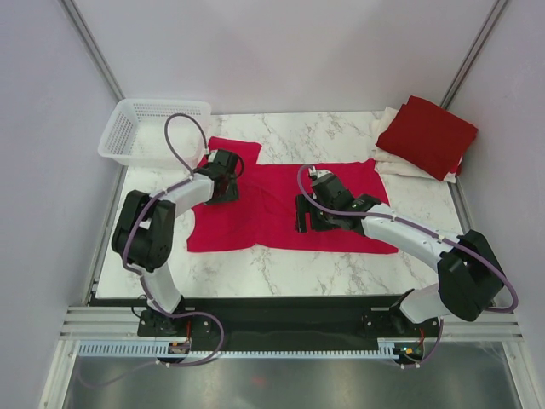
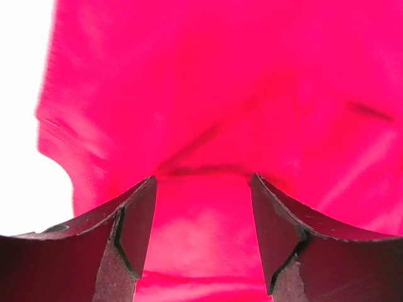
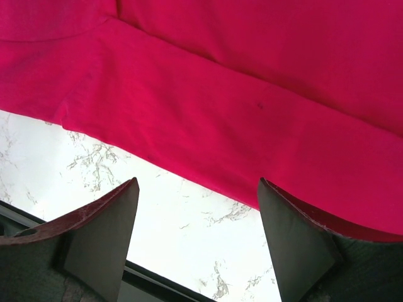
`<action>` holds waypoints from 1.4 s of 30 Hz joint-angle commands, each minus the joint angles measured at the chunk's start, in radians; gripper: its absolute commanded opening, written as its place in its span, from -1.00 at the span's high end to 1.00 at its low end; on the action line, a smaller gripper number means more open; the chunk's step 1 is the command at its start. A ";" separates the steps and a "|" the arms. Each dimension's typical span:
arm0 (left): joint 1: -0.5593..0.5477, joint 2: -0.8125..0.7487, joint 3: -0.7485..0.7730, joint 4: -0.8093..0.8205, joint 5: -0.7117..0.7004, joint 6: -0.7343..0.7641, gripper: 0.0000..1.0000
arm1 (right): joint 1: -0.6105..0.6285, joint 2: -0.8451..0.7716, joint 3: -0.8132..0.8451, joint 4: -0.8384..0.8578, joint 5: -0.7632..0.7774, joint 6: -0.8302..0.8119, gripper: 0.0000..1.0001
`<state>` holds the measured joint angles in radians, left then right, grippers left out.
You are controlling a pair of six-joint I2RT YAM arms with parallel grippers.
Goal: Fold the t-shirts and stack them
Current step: Fold the tshirt
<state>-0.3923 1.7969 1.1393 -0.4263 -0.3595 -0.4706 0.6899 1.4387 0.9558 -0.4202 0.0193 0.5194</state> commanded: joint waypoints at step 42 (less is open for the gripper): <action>-0.082 0.062 0.042 0.167 0.103 0.109 -0.06 | 0.000 -0.023 -0.072 0.004 0.044 -0.009 -0.69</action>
<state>-0.4671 1.8313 1.1484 -0.2867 -0.2310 -0.3878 0.6899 1.4303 0.8883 -0.4335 0.0437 0.5190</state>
